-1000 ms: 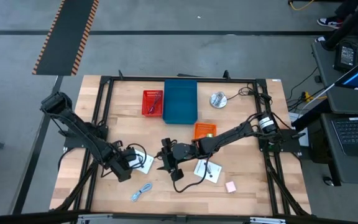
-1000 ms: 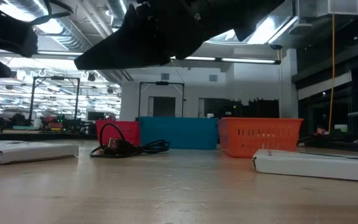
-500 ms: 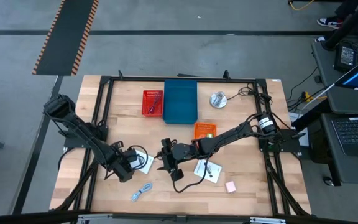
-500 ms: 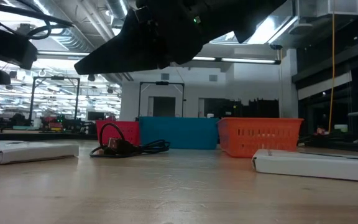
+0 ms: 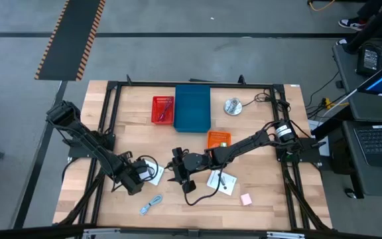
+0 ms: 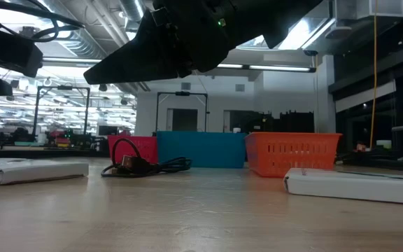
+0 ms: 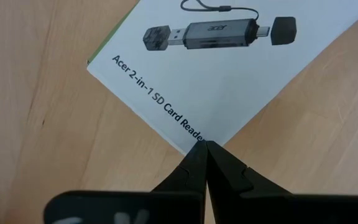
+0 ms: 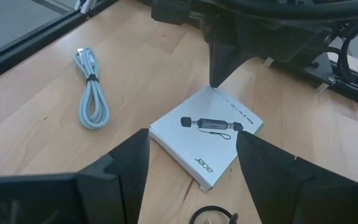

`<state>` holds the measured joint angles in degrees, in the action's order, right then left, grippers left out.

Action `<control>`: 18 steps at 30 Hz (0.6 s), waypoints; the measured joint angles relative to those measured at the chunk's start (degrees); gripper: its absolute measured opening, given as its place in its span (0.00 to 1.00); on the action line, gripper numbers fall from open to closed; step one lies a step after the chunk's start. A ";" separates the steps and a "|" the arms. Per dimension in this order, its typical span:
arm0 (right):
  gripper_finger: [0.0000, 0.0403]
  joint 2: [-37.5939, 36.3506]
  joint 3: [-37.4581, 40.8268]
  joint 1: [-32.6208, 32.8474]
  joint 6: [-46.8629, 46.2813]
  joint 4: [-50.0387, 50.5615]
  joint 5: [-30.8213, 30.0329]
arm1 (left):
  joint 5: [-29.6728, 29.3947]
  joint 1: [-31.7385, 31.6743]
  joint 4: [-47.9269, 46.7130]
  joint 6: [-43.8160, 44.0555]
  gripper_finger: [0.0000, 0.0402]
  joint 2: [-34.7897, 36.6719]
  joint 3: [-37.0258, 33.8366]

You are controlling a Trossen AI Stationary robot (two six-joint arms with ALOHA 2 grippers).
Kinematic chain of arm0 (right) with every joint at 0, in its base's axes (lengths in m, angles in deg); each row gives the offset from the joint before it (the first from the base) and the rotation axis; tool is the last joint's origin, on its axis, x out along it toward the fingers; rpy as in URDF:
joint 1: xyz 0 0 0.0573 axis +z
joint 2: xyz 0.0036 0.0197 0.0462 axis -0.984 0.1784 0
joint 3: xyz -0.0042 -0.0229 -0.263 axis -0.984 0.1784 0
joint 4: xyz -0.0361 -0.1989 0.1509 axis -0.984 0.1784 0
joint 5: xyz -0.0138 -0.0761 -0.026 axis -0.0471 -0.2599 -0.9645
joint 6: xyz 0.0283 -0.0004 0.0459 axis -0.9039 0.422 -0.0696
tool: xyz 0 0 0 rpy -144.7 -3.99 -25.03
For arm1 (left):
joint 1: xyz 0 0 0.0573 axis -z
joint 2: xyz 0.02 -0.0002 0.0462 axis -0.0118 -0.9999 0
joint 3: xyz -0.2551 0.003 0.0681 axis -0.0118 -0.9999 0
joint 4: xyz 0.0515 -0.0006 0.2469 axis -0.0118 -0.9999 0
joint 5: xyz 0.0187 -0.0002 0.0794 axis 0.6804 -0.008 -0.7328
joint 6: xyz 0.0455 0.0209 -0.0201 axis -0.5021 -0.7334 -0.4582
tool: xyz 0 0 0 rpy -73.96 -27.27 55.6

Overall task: Pick and place items into bin
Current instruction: Put the left card reader box into the blue bin

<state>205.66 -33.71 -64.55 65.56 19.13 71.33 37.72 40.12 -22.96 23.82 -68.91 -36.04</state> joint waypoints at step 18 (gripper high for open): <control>0.55 -0.07 0.00 0.00 0.00 0.02 -1.11 | 0.44 0.00 0.02 0.17 0.00 -2.67 0.17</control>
<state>205.59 -33.71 -64.55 65.56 19.15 70.22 38.15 40.12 -22.93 23.99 -71.58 -35.87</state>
